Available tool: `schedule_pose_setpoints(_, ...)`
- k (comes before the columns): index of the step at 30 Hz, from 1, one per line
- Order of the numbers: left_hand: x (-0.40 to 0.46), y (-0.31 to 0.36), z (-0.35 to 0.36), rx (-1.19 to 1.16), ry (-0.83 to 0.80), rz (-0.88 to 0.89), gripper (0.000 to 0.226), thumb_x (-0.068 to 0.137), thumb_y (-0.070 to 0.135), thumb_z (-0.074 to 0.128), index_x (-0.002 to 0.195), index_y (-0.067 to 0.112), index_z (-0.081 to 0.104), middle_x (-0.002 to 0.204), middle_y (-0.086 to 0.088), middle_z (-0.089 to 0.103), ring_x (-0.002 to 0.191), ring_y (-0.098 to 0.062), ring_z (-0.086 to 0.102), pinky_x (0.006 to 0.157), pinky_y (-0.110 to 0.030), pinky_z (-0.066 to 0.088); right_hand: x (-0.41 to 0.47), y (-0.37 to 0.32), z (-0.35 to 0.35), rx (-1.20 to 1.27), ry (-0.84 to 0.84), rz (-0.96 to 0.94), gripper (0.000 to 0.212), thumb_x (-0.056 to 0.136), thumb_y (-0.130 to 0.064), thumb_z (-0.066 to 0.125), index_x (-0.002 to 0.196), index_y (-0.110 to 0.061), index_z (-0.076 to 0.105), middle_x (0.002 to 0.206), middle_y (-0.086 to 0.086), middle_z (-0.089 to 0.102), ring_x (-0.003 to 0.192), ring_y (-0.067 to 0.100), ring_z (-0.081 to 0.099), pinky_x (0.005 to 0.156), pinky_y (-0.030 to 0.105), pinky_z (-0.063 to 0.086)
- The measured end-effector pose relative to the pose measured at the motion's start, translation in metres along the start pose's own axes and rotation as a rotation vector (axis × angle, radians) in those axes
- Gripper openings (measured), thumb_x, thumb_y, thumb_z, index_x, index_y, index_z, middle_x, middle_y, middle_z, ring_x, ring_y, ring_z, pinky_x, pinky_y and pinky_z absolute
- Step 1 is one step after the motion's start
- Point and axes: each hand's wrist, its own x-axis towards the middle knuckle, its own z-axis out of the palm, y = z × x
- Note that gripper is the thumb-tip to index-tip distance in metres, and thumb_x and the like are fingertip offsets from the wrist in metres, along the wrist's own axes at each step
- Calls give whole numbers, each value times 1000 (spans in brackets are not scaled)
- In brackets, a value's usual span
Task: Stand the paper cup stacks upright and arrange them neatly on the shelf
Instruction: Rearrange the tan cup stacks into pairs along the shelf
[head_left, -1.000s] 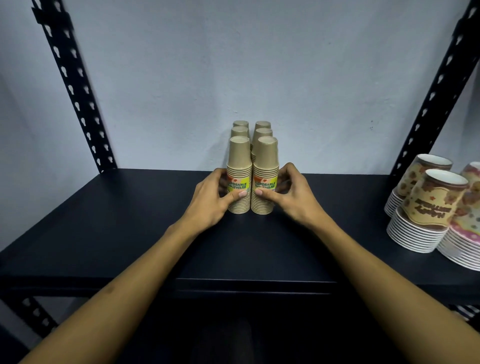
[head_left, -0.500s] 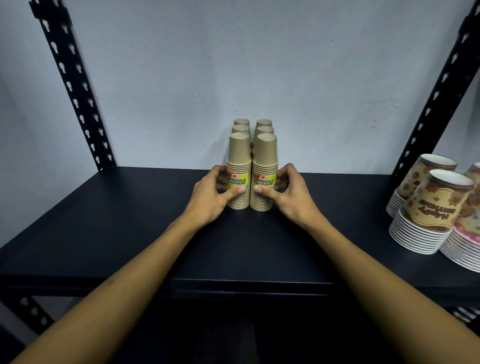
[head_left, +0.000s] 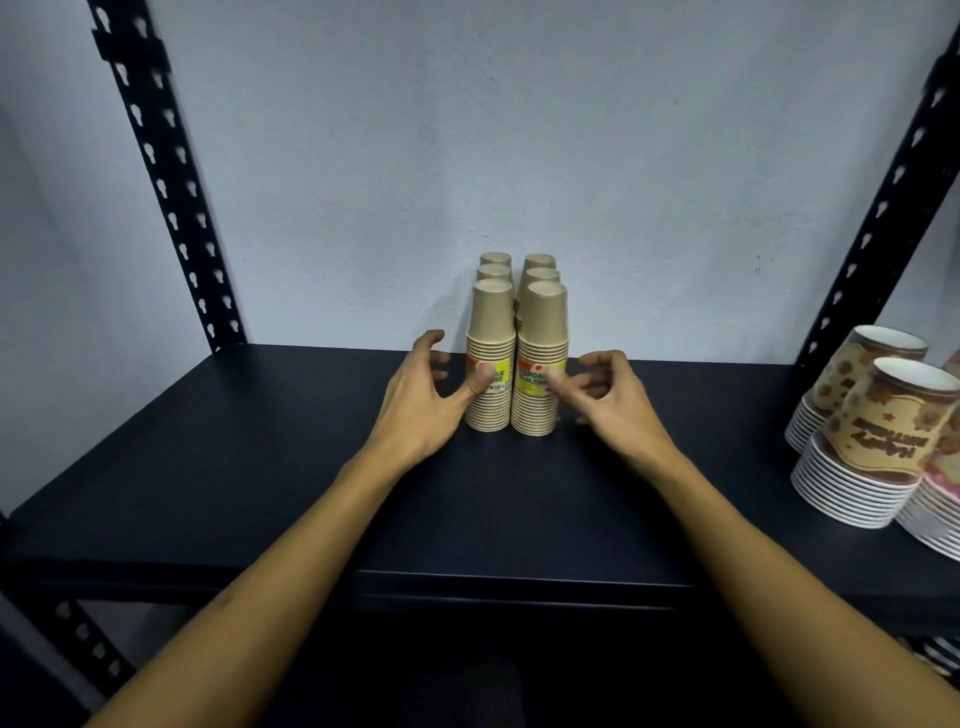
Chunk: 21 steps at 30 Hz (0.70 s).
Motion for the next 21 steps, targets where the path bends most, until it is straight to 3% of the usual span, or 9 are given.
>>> schedule_pose_setpoints(3,5,2,-6,-108,18,-67,88,83,83,36,152,28,35,145,8,51,127,-8,51,106,-32,41,9,0,-10,128,85,109,69,80,-74,55,119,-17,54,117,4,64,107,21,66,93,43,56)
schedule_pose_setpoints(7,27,10,-2,-317,-13,-209,104,76,95,20,157,32,29,162,3,34,148,-18,34,121,-51,28,32,-2,-8,200,75,168,63,97,-70,36,126,-17,54,126,6,63,119,25,60,106,47,48)
schedule_pose_setpoints(10,47,17,7,-521,-33,-294,92,87,84,19,159,26,29,165,-2,28,151,-21,27,123,-50,21,47,-15,6,322,-7,204,94,87,-82,34,149,-13,44,149,8,52,136,25,49,118,49,34)
schedule_pose_setpoints(12,56,19,14,-638,-43,-337,96,84,87,25,157,25,33,164,-4,32,149,-23,32,123,-51,23,57,-13,15,455,-58,232,118,65,-96,45,152,-16,42,151,8,52,138,25,50,119,53,33)
schedule_pose_setpoints(13,59,18,17,-683,-46,-349,101,79,90,29,156,25,35,161,-5,36,146,-23,37,121,-52,27,59,-10,19,507,-83,240,120,62,-97,48,151,-18,44,148,7,55,135,26,54,118,54,35)
schedule_pose_setpoints(17,76,0,33,-789,-71,-439,113,65,96,49,150,22,45,150,-6,53,133,-26,55,114,-54,39,53,-18,35,606,-123,280,81,94,-76,25,141,-19,57,134,9,67,125,29,64,110,52,43)
schedule_pose_setpoints(21,72,15,37,-836,-122,-363,69,99,67,32,123,14,69,120,-10,73,110,-25,71,98,-45,54,63,-10,41,690,-168,242,73,100,-69,21,129,-20,66,127,9,71,121,27,66,110,50,45)
